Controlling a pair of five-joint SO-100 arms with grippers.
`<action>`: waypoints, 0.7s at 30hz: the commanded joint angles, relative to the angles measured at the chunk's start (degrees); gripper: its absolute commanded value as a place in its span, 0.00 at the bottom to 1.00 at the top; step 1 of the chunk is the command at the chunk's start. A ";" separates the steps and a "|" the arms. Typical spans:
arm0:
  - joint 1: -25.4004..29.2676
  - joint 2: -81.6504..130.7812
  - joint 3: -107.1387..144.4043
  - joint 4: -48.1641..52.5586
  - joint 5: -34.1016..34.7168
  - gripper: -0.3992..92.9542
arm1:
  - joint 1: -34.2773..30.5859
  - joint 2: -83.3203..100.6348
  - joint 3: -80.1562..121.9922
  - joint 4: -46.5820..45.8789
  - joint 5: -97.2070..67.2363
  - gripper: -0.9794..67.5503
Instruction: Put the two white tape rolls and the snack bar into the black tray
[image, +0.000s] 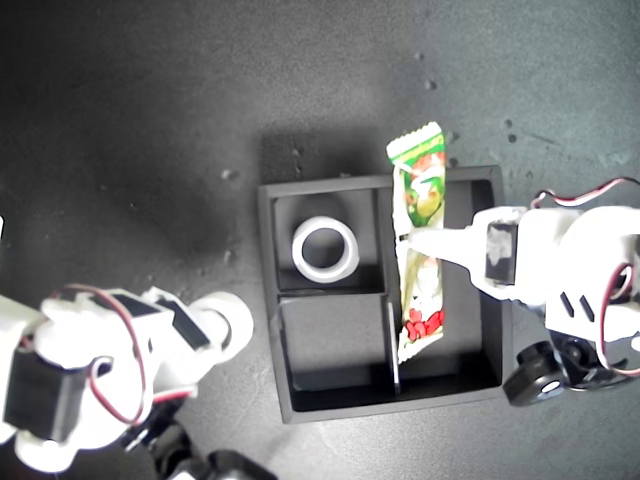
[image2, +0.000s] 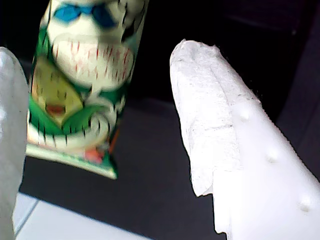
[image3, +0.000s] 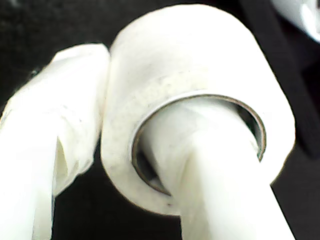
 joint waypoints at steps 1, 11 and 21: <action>-0.18 -3.69 -16.17 4.39 3.34 0.01 | 0.70 1.05 -8.53 7.29 5.27 0.26; 0.79 -44.47 -75.32 24.52 7.21 0.01 | 4.13 1.41 -28.92 26.63 32.78 0.01; 1.49 -50.19 -74.09 24.26 2.90 0.11 | 3.69 1.49 -34.10 32.08 49.75 0.01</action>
